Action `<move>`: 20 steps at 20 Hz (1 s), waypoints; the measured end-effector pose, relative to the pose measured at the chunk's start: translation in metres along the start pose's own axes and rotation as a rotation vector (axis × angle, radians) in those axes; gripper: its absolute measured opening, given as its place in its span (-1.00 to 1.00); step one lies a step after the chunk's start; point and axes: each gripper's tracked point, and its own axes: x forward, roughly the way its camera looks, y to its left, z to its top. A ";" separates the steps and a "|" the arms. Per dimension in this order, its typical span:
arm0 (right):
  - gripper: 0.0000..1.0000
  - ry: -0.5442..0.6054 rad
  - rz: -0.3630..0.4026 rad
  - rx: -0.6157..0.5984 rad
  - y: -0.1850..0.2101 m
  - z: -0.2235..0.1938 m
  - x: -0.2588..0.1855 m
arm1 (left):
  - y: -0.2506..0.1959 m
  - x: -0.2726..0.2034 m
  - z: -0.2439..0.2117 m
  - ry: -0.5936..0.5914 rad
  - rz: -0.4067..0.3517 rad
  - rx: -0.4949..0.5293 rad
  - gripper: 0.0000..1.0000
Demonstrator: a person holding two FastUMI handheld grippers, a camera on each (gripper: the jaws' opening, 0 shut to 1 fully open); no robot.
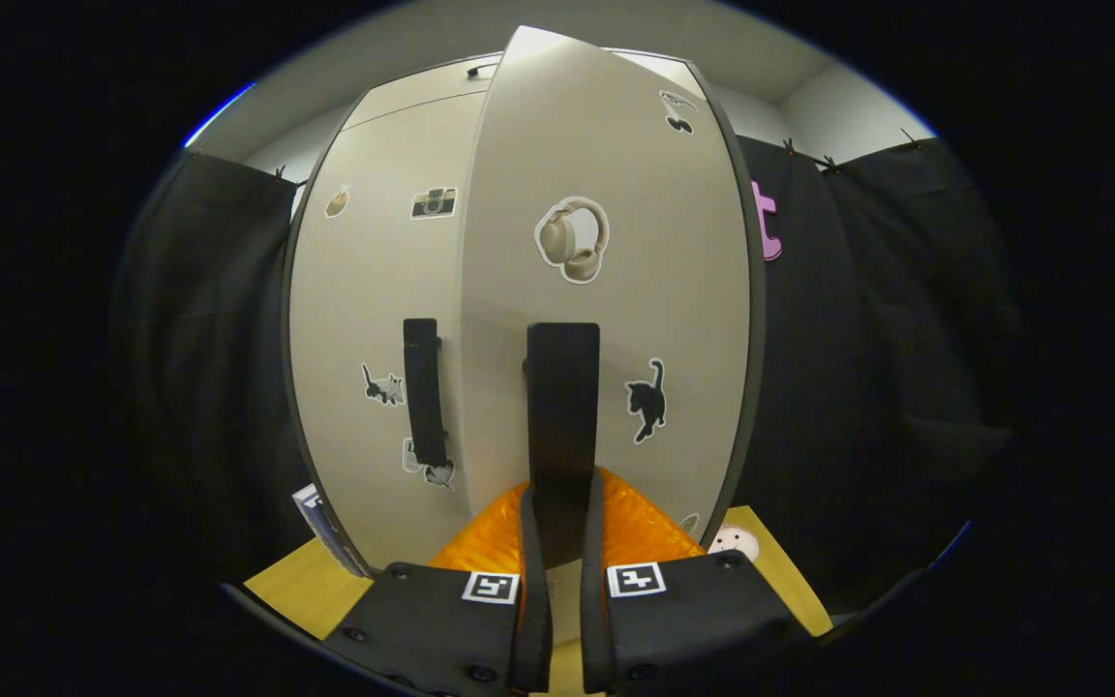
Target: Open the right door of the double-door shoe cabinet with the right hand, and open the left door with the left hand.
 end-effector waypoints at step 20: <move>-0.64 0.018 0.021 0.033 -0.050 -0.005 -0.039 | -0.077 0.001 0.010 -0.018 0.022 0.006 0.90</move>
